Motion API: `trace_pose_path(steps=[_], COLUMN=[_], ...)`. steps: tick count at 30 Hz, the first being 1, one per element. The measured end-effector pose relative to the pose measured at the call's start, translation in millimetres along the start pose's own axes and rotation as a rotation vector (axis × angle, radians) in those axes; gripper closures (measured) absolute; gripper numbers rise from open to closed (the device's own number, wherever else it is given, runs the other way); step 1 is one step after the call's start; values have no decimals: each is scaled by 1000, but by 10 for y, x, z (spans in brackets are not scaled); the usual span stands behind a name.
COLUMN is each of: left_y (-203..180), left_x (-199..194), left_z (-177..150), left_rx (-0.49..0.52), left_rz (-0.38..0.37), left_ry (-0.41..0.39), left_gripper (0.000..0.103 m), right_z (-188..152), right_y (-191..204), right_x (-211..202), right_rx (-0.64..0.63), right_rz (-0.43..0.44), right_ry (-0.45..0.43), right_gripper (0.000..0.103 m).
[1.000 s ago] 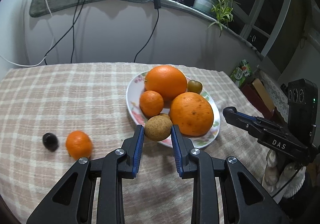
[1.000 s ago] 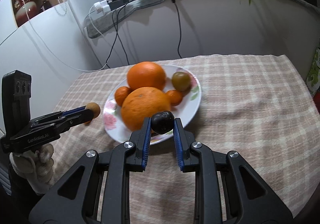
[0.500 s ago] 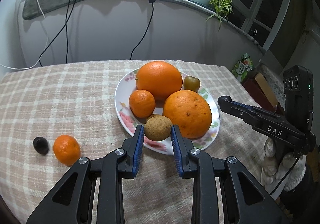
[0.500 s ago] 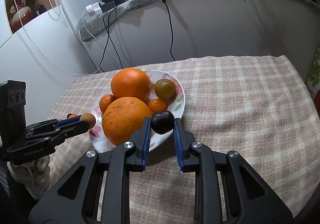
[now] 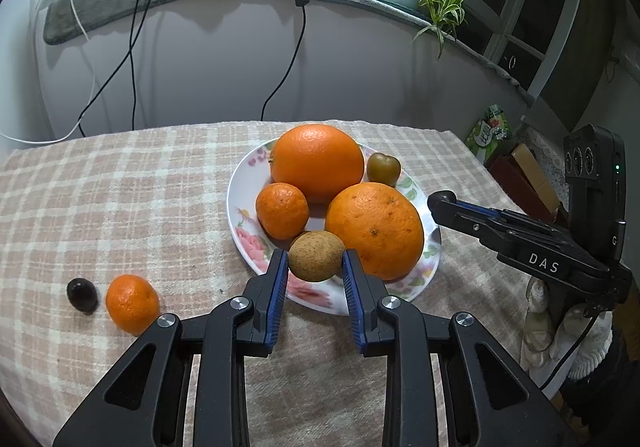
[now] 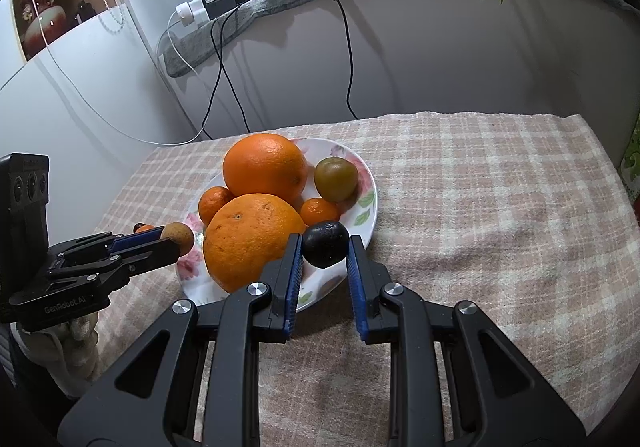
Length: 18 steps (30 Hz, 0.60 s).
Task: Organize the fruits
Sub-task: 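Lower the kiwi and plum onto the white plate and open both grippers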
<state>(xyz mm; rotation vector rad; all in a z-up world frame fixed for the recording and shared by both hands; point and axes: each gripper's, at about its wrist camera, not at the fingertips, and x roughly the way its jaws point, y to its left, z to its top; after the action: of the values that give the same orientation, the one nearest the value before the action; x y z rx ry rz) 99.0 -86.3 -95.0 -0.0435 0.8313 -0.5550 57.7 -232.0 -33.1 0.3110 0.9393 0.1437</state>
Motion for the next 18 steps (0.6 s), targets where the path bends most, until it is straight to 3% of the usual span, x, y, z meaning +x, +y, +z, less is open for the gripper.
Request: trace_pose_path(steps=[18], left_y=[13], left_x=[-25], left_z=[-4], left_rx=[1], left_rz=[9], left_ry=[-2], left_gripper=[76], right_z=[10], right_y=[38], right_x=[43], right_rx=[-16], right_rz=[2], right_ry=[14], right_gripper=[80])
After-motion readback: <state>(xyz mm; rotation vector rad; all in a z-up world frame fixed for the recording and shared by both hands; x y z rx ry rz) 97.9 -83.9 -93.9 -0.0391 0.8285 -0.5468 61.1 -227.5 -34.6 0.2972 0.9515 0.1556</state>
